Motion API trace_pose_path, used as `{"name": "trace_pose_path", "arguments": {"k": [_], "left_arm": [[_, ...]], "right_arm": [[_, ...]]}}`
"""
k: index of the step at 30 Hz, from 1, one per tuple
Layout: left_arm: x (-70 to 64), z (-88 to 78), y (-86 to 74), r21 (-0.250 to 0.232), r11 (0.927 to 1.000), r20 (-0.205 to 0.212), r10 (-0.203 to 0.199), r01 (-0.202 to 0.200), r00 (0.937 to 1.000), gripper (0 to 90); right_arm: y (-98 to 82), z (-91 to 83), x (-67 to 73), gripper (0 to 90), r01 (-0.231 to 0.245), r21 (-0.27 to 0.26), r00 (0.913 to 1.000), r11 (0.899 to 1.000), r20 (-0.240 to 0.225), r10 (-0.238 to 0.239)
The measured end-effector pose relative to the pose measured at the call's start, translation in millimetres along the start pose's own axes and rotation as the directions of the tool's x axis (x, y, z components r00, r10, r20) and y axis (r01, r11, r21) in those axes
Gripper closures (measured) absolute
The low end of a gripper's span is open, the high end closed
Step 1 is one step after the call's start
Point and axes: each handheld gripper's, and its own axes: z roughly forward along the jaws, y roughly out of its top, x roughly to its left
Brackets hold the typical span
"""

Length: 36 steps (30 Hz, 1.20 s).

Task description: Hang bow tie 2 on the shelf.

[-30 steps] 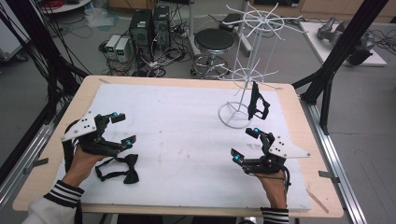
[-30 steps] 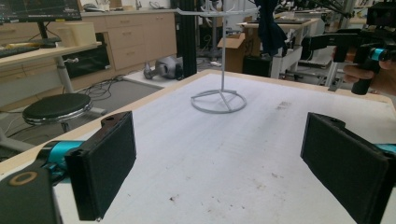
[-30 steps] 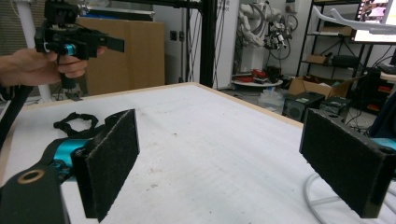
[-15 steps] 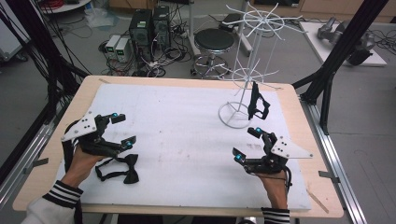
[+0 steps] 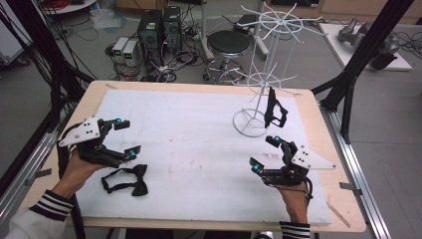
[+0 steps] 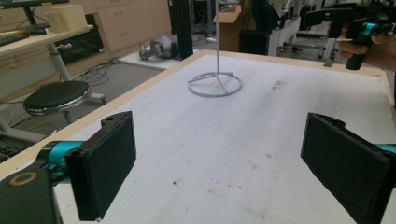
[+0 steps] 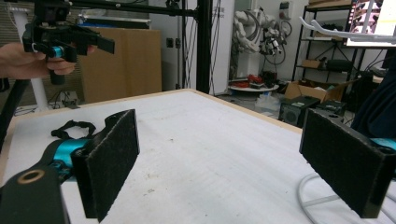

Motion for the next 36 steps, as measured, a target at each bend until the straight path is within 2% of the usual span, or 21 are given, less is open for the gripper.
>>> {"name": "trace_pose_path", "arguments": {"k": [6,9,14,17,28,31,36], "left_arm": [[4.3,-4.1,0.7,0.046,0.9988,0.016,0.014,-0.015,0.9998,10.8],[3.6,-6.9,-3.0,0.07,0.9976,0.019,0.001,-0.003,0.9998,10.8],[4.0,-10.2,-5.3,0.115,0.9931,0.017,0.023,-0.025,0.9996,10.8],[4.0,-12.7,-6.6,0.129,0.9915,0.016,0.018,-0.02,0.9997,10.8],[5.4,-14.4,-6.8,0.223,0.9728,0.043,0.053,-0.061,0.9977,10.8],[7.2,-12.9,-7.8,0.239,0.9694,0.044,0.047,-0.056,0.9979,10.8],[7.6,-9.4,-12.7,0.293,0.9541,0.06,0.048,-0.064,0.997,10.8]], "right_arm": [[-0.5,-0.7,-0.7,11.3,0.004,-0.002,1.0,1.0,0.005,-0.004],[-0.6,-0.7,0.4,11.3,0.001,0.006,1.0,1.0,0.006,-0.001],[-0.4,0.1,1.4,11.3,0.004,0.007,1.0,1.0,0.005,-0.004],[-0.6,0.9,2.4,11.3,0.008,0.01,1.0,1.0,-0.002,-0.008],[0.9,-4.8,3.3,11.3,0.017,-0.008,0.9998,1.0,-0.004,-0.017],[0.6,-6.7,2.9,11.3,0.015,-0.009,0.9999,1.0,0.003,-0.015],[0.4,-8.9,2.5,11.3,0.012,-0.007,0.9999,1.0,0.005,-0.012]]}}
